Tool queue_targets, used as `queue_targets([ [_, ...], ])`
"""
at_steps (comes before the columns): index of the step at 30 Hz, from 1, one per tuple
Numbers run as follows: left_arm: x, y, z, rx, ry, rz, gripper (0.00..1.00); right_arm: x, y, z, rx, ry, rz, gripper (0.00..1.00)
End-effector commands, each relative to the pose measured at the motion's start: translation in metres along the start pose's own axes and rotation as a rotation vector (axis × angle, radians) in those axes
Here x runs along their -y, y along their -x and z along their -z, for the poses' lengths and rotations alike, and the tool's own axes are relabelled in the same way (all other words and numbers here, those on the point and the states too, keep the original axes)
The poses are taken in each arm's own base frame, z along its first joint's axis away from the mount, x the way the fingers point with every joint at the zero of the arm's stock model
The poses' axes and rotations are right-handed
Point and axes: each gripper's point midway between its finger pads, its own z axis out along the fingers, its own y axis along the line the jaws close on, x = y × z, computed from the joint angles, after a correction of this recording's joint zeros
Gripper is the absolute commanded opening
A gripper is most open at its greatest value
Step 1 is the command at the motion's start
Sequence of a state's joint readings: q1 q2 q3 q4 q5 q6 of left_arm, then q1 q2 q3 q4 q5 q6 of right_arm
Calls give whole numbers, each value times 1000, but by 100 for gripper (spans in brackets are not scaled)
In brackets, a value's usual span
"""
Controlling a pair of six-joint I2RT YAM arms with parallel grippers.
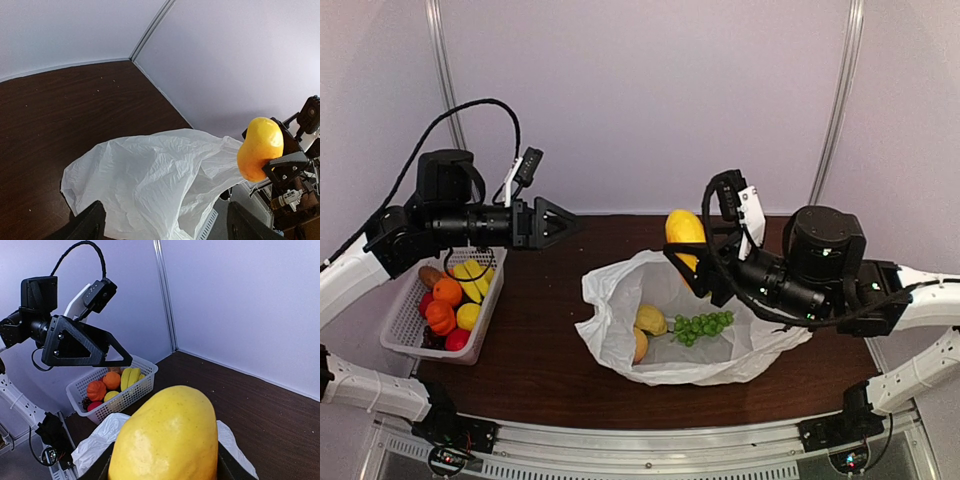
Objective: Untie the knot of the plastic bag and take out the fruit
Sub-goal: Pass from the right arm to the left
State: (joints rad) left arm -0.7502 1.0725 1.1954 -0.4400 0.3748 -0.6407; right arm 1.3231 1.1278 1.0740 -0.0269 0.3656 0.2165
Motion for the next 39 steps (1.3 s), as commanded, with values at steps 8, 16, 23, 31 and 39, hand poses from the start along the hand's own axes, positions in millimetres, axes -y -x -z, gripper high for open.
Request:
queue_targets([
  [8,-7,-31,-35,-89,-30,-36,96,-23,-55,-10,-109,130,-130,43],
  [16,14,-51,-56,-139,-81,-65,98,-50,-24,-7,-83,258,-165,43],
  [23,32,-19,-43,-19,-115,-70,98,-41,4,-7,-6,191,-77,43],
  [31,82,17,-22,87,-322,-32,97,-31,14,-15,11,107,44,43],
  [39,110,13,-35,47,-442,-35,97,-39,7,-31,-24,105,98,43],
])
